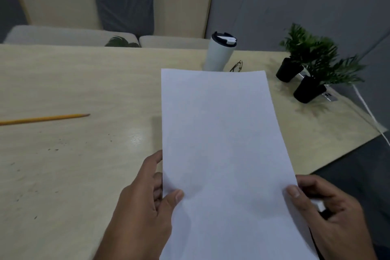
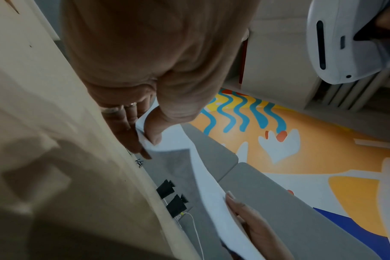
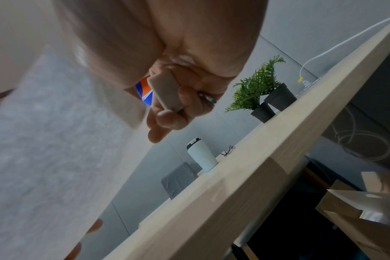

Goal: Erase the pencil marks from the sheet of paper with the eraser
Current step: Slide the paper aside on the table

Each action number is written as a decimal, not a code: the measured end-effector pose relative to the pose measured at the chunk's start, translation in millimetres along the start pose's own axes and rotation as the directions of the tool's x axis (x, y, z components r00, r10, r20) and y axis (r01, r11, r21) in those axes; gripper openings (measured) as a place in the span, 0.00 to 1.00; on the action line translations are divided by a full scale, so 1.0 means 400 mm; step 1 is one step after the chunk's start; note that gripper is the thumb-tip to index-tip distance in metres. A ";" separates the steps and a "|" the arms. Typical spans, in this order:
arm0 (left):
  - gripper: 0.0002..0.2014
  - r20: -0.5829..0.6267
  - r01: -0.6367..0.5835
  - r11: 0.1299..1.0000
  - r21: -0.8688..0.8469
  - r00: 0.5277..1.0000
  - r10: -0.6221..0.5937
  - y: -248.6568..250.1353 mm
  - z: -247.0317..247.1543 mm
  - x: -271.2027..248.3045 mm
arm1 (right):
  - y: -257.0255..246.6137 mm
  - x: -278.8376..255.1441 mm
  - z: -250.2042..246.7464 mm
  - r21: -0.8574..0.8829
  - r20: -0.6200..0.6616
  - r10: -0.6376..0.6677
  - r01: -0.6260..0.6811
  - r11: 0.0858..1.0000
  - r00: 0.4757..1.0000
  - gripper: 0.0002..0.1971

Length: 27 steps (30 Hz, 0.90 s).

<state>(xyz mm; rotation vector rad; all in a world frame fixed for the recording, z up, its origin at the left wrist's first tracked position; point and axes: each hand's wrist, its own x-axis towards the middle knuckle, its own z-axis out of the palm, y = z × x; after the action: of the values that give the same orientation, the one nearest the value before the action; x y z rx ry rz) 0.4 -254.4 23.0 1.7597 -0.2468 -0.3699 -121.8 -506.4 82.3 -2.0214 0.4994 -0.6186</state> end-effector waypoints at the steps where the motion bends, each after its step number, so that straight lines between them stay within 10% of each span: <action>1: 0.37 0.000 -0.004 0.999 0.052 1.000 0.004 -0.005 -0.002 -0.003 | 0.003 0.007 0.002 -0.011 0.000 0.013 -0.013 1.000 1.000 0.06; 4: 0.54 -0.003 -0.044 0.897 0.440 0.999 0.051 -0.008 -0.002 -0.014 | 0.021 0.014 0.014 -0.049 0.065 0.140 -0.137 0.989 0.988 0.02; 7: 0.65 0.117 -0.202 0.544 0.814 0.975 0.188 -0.018 0.030 -0.026 | 0.055 0.000 0.031 -0.090 0.120 0.257 -0.247 0.965 0.959 0.05; 10: 0.51 0.495 -0.471 0.449 0.759 0.866 0.071 0.013 0.090 -0.036 | 0.083 -0.009 0.042 -0.179 0.155 0.295 -0.267 0.947 0.943 0.08; 12: 0.44 0.708 -0.586 0.472 0.659 0.694 -0.128 0.025 0.118 -0.024 | 0.096 -0.006 0.045 -0.216 0.194 0.334 -0.292 0.932 0.922 0.10; 17: 0.42 0.810 -0.763 0.273 0.586 0.545 -0.215 0.007 0.178 0.059 | 0.125 0.010 0.039 -0.237 0.255 0.395 -0.339 0.910 0.883 0.12; 19: 0.44 0.778 -0.734 0.258 0.628 0.574 -0.257 0.010 0.168 0.113 | 0.138 0.013 0.038 -0.237 0.251 0.397 -0.342 0.909 0.883 0.12; 24: 0.52 0.336 -0.345 0.001 0.939 0.915 -0.223 0.040 0.083 0.290 | 0.161 0.011 0.029 -0.278 0.263 0.381 -0.309 0.910 0.886 0.11; 27: 0.51 0.463 -0.474 -0.026 0.880 0.869 -0.173 0.059 0.084 0.275 | 0.169 0.013 0.017 -0.280 0.280 0.382 -0.306 0.910 0.880 0.12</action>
<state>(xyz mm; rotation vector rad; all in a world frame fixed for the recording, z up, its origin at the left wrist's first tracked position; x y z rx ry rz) 90.2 -329.6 27.2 3.0772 -1.4257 -0.4656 -120.2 -537.4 21.8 -2.1222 0.7329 0.0034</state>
